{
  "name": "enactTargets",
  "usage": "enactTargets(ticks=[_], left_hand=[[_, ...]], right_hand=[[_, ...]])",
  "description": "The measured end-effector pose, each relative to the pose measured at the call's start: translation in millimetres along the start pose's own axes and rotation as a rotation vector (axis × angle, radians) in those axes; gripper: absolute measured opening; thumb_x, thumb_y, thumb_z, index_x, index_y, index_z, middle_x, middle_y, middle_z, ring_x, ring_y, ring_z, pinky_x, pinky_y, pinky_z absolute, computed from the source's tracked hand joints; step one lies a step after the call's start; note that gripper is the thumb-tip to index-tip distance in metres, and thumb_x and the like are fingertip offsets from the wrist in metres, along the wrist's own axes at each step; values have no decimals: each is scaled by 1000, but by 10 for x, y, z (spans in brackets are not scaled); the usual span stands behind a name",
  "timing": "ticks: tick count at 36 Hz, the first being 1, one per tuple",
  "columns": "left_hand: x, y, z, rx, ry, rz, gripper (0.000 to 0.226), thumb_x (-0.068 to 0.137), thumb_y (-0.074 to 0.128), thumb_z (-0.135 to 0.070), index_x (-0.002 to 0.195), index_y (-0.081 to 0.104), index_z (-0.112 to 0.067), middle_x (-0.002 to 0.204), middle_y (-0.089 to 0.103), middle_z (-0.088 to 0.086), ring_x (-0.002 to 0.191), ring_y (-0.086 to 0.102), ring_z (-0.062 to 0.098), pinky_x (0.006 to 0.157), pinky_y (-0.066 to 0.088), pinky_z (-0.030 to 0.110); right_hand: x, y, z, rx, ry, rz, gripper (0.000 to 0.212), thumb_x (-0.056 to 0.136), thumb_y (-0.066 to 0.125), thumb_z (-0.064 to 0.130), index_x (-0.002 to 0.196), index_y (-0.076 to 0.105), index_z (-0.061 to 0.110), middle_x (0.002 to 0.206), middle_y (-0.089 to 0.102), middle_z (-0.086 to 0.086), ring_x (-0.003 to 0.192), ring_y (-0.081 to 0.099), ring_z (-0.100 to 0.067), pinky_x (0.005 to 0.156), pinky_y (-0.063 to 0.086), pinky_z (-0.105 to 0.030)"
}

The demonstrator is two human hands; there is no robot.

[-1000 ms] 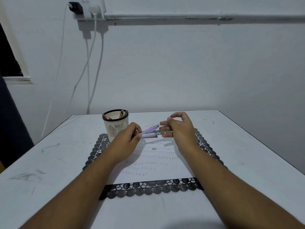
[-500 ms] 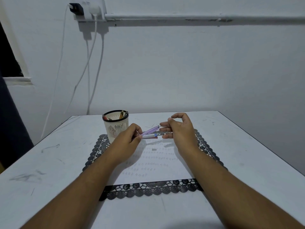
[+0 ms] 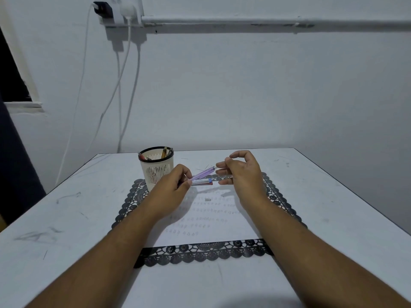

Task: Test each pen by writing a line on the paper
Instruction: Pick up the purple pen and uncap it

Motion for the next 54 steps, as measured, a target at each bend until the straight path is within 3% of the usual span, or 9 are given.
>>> enactTargets(ticks=[6, 16, 25, 34, 40, 54], left_hand=[[-4, -15, -11, 3, 0, 0, 9, 106, 54, -24, 100, 55, -30, 75, 55, -8, 61, 45, 2, 64, 39, 30], [-21, -4, -42, -13, 0, 9, 9, 106, 53, -25, 99, 55, -30, 70, 52, -16, 61, 44, 1, 63, 38, 29], [-19, -10, -57, -9, -4, 6, 8, 106, 54, -25, 101, 56, -29, 73, 54, -10, 60, 45, 1, 62, 38, 28], [-17, -15, -55, -12, -5, 5, 8, 106, 53, -26, 100, 56, -30, 72, 54, -11, 59, 44, 0, 61, 37, 27], [-18, -1, -33, -19, 1, 14, 9, 106, 53, -25, 99, 55, -30, 68, 52, -21, 60, 44, 1, 62, 37, 29], [-17, -7, -53, -20, 8, 9, 9, 106, 54, -25, 99, 56, -30, 69, 53, -18, 60, 45, 0, 61, 37, 25]], right_hand=[[40, -61, 71, 21, -24, -61, 7, 104, 58, 9, 109, 53, 11, 87, 79, -12, 71, 73, -24, 51, 58, -32], [-23, 19, 10, -4, -32, 1, 7, 105, 57, 10, 105, 52, 16, 87, 78, -12, 68, 72, -22, 51, 57, -33], [-5, -15, -11, -37, -27, -15, 7, 102, 61, 10, 102, 55, 15, 89, 79, -8, 79, 75, -20, 56, 60, -35], [9, -10, -15, -17, -28, -17, 8, 102, 61, 11, 102, 55, 16, 89, 79, -11, 78, 74, -22, 56, 59, -35], [10, -28, -28, -24, -22, -27, 8, 101, 62, 10, 104, 56, 14, 88, 79, -10, 78, 74, -23, 55, 59, -35], [2, -24, -13, -24, -31, -19, 8, 102, 63, 10, 105, 56, 13, 88, 78, -9, 78, 73, -22, 54, 58, -33]])
Point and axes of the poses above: each hand's wrist, its own x-axis towards the middle knuckle, its own y-axis out of the palm, z = x × y, the point moved 7 cm from there along x, towards the middle knuckle
